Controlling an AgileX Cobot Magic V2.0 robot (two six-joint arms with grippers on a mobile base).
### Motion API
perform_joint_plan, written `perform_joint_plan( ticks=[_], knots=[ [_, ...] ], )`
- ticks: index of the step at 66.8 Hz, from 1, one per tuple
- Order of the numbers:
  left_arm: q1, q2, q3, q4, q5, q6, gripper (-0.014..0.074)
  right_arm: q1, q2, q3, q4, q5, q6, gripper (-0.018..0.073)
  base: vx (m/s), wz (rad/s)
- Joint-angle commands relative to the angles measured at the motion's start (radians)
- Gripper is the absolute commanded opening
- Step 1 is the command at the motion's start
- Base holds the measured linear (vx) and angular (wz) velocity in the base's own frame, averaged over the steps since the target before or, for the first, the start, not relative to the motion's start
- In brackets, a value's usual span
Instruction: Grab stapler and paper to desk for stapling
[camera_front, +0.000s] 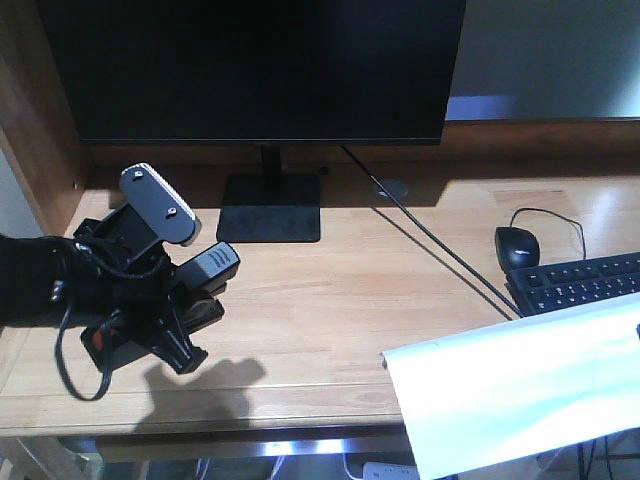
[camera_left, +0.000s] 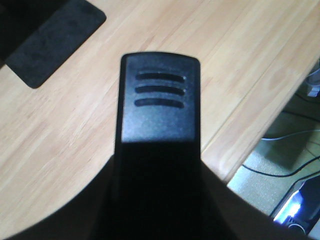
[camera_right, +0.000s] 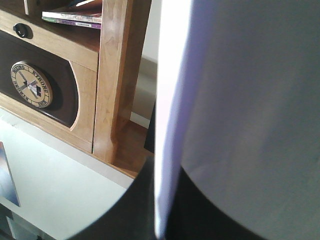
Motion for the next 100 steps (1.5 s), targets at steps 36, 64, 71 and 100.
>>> perform_joint_plan(
  ticks=[36, 64, 71, 100],
  knots=[
    [0.393, 0.2, -0.045, -0.845, 0.158, 0.912, -0.0007, 0.002, 0.007, 0.002, 0.005, -0.069, -0.005, -0.0005, 0.0, 0.0],
    [0.563, 0.463, -0.31, -0.974, 0.672, 1.152, -0.0007, 0.002, 0.007, 0.002, 0.005, -0.069, -0.005, -0.0005, 0.0, 0.0],
    [0.563, 0.527, -0.395, -0.93, 0.737, 1.223, -0.0007, 0.002, 0.007, 0.002, 0.005, -0.069, -0.005, -0.0005, 0.0, 0.0],
    [0.559, 0.627, -0.493, -0.896, 0.63, 1.377, 0.0015, 0.002, 0.007, 0.002, 0.005, -0.069, -0.005, -0.0005, 0.0, 0.0]
  ],
)
